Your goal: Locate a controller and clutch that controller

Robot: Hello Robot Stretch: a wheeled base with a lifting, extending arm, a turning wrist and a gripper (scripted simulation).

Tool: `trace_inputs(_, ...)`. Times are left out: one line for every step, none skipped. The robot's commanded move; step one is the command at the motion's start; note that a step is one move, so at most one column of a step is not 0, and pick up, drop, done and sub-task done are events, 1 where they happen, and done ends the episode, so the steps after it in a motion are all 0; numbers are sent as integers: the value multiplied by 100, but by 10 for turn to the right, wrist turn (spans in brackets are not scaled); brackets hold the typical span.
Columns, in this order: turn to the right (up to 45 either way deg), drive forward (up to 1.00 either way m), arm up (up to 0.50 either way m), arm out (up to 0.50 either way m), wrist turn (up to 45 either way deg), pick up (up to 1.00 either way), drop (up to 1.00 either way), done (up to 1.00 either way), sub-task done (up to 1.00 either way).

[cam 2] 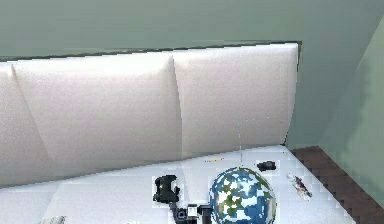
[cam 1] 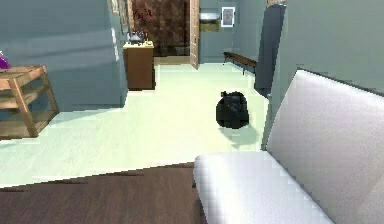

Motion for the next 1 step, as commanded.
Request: trace_inputs(0,0,0,0,0,0,0,100,0)
